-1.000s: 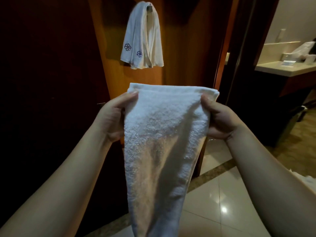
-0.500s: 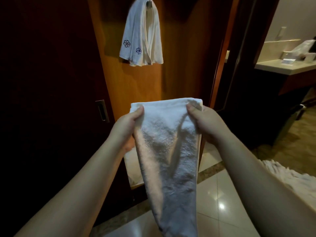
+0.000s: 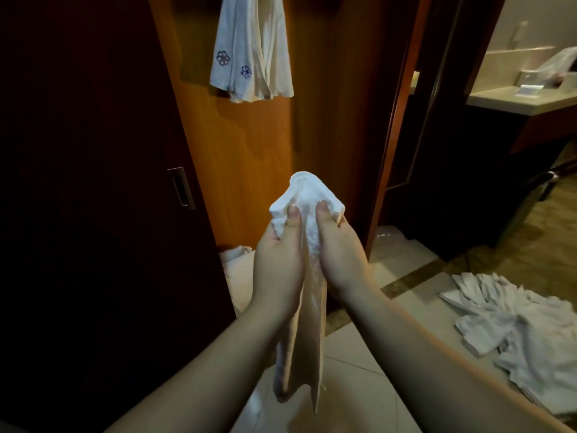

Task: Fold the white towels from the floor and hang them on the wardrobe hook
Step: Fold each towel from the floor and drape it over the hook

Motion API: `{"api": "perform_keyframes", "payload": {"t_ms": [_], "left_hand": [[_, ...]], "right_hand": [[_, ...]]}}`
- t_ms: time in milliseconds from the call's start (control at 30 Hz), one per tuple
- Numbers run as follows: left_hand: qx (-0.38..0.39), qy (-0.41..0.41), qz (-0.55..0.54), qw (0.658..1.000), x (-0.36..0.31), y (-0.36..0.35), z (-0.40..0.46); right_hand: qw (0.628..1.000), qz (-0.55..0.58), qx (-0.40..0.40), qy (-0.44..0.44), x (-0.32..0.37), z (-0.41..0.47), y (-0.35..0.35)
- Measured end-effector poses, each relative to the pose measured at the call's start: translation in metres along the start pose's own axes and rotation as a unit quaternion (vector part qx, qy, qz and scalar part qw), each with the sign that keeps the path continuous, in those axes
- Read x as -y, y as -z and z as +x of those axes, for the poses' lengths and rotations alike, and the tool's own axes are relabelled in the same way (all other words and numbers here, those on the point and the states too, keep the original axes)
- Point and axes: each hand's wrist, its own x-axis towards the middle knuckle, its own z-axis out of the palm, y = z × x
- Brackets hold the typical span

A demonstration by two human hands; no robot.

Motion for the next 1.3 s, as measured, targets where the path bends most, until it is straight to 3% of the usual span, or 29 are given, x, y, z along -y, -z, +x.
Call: {"api": "perform_keyframes", "payload": {"t_ms": [233,467,600,800,900,1000,1133,1233,1300], "left_hand": [[0.070,0.040,-0.053,0.995,-0.003,0.013,0.005],[0.141,0.101,-0.082,0.981,-0.002,0.013,0.004],[0.179,0.123,-0.014,0.976,-0.002,0.022,0.012],[0.269,0.122,0.112,0.949,-0.012,0.030,0.022],[0.287,0.111,0.201,0.930,-0.018,0.025,0.023],[0.299,0.096,0.251,0.916,-0.023,0.017,0.022],[0.271,0.136,0.263,0.916,-0.026,0.016,0.033],[0.276,0.118,0.131,0.945,-0.028,0.028,0.045],[0.222,0.072,0.069,0.970,-0.026,0.033,0.050]], "right_hand": [[0.979,0.177,0.054,-0.084,-0.002,0.006,0.012],[0.990,0.037,0.131,-0.023,-0.010,0.000,0.008],[0.987,-0.064,0.148,0.023,-0.009,-0.003,0.018],[0.928,-0.287,0.218,0.092,-0.001,0.008,0.028],[0.921,-0.318,0.199,0.102,-0.003,0.009,0.025],[0.921,-0.344,0.127,0.134,-0.006,0.006,0.020],[0.948,-0.282,0.122,0.088,-0.008,0.005,0.021],[0.975,-0.182,0.109,0.061,-0.004,0.009,0.028],[0.992,-0.092,0.084,0.010,0.000,0.014,0.035]]}}
